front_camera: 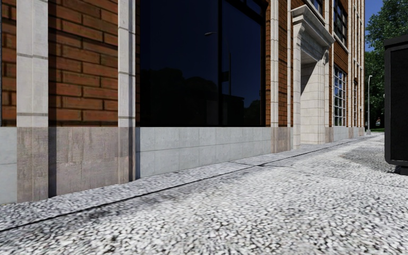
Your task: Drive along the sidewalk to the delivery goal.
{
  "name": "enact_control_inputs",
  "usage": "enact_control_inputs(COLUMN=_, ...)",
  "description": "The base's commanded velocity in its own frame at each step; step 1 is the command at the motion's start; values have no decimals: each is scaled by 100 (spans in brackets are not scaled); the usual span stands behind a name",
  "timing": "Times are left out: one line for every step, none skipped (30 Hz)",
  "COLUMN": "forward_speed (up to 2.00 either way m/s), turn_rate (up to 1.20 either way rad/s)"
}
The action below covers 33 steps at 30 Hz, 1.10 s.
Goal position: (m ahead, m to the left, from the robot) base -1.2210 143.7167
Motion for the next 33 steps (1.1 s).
enact_control_inputs(forward_speed=0, turn_rate=0)
enact_control_inputs(forward_speed=0, turn_rate=0)
enact_control_inputs(forward_speed=0, turn_rate=0)
enact_control_inputs(forward_speed=0, turn_rate=0)
enact_control_inputs(forward_speed=0, turn_rate=0)
enact_control_inputs(forward_speed=0, turn_rate=0)
enact_control_inputs(forward_speed=0, turn_rate=0)
enact_control_inputs(forward_speed=0, turn_rate=0)
enact_control_inputs(forward_speed=0, turn_rate=0)
enact_control_inputs(forward_speed=0, turn_rate=0)
enact_control_inputs(forward_speed=0, turn_rate=0)
enact_control_inputs(forward_speed=0, turn_rate=0)
enact_control_inputs(forward_speed=0, turn_rate=0)
enact_control_inputs(forward_speed=0, turn_rate=0)
enact_control_inputs(forward_speed=0, turn_rate=0)
enact_control_inputs(forward_speed=0, turn_rate=0)
enact_control_inputs(forward_speed=0, turn_rate=0)
enact_control_inputs(forward_speed=0, turn_rate=0)
enact_control_inputs(forward_speed=0, turn_rate=0)
enact_control_inputs(forward_speed=0, turn_rate=0)
enact_control_inputs(forward_speed=0, turn_rate=0)
enact_control_inputs(forward_speed=0, turn_rate=0)
enact_control_inputs(forward_speed=0, turn_rate=0)
enact_control_inputs(forward_speed=0, turn_rate=0)
enact_control_inputs(forward_speed=0, turn_rate=0)
enact_control_inputs(forward_speed=0, turn_rate=0)
enact_control_inputs(forward_speed=0, turn_rate=0)
enact_control_inputs(forward_speed=0, turn_rate=0)
enact_control_inputs(forward_speed=0, turn_rate=0)
enact_control_inputs(forward_speed=0, turn_rate=0)
enact_control_inputs(forward_speed=0, turn_rate=4)
enact_control_inputs(forward_speed=0, turn_rate=16)
enact_control_inputs(forward_speed=0, turn_rate=16)
